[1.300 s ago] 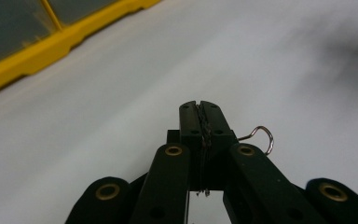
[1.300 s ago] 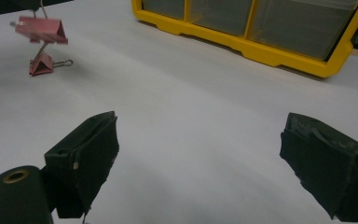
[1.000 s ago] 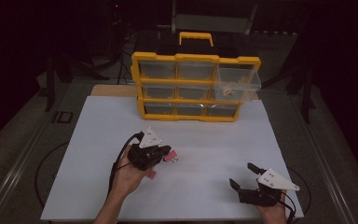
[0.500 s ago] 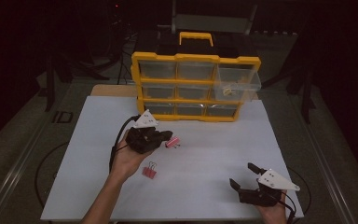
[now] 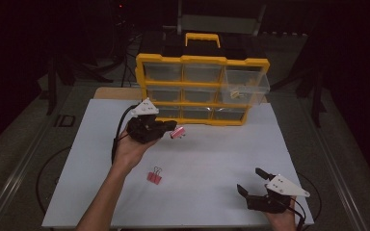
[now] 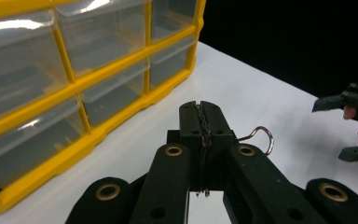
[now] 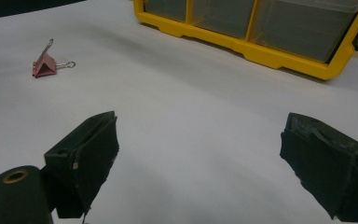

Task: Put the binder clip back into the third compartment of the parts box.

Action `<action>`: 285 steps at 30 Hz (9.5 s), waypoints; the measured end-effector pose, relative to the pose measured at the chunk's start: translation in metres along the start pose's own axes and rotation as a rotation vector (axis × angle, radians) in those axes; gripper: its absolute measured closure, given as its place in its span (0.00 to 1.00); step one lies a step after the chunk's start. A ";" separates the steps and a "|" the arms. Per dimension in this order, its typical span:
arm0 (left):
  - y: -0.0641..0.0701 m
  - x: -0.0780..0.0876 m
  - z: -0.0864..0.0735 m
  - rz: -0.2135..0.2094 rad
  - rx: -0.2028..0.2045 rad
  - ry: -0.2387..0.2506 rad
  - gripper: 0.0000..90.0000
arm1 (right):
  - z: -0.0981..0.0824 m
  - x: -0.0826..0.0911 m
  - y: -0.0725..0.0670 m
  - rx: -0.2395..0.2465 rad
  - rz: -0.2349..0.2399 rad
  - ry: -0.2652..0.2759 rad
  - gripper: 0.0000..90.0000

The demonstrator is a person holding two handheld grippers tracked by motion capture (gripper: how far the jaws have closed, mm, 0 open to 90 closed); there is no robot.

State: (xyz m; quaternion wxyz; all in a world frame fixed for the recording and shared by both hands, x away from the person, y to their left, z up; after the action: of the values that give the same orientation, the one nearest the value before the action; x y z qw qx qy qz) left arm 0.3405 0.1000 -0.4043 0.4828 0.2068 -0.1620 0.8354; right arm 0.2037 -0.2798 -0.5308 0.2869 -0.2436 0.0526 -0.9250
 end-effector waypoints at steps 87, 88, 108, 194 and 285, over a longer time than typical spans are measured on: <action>-0.032 -0.079 0.192 0.012 -0.104 0.102 1.00 | -0.001 0.000 0.001 -0.005 0.004 -0.008 0.12; -0.031 -0.081 0.193 0.010 -0.103 0.102 0.99 | -0.001 0.001 0.001 -0.005 0.004 -0.008 0.12; -0.025 -0.092 0.186 0.027 -0.059 0.083 0.40 | -0.001 0.002 0.001 -0.007 0.002 -0.009 0.12; 0.047 0.026 -0.065 0.339 -0.040 -0.249 0.14 | 0.007 -0.007 -0.001 0.005 0.027 -0.001 0.12; -0.018 -0.104 0.179 0.039 -0.062 -0.023 0.08 | 0.003 -0.008 -0.004 0.022 0.027 -0.016 0.12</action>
State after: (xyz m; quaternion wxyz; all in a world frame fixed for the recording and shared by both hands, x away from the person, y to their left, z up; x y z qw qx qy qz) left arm 0.4370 -0.0525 -0.3005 0.4709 0.1982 -0.1975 0.8366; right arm 0.2091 -0.2716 -0.5306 0.3025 -0.2470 0.0436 -0.9196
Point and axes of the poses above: each handheld gripper's, and its own axes: x roughly backward along the jaws, z roughly out of its top, y roughly to its right, the point moved 1 cm from there along -x, roughly forward along the jaws, and after that the axes turned 15 degrees about -x, right-handed, at the moved point
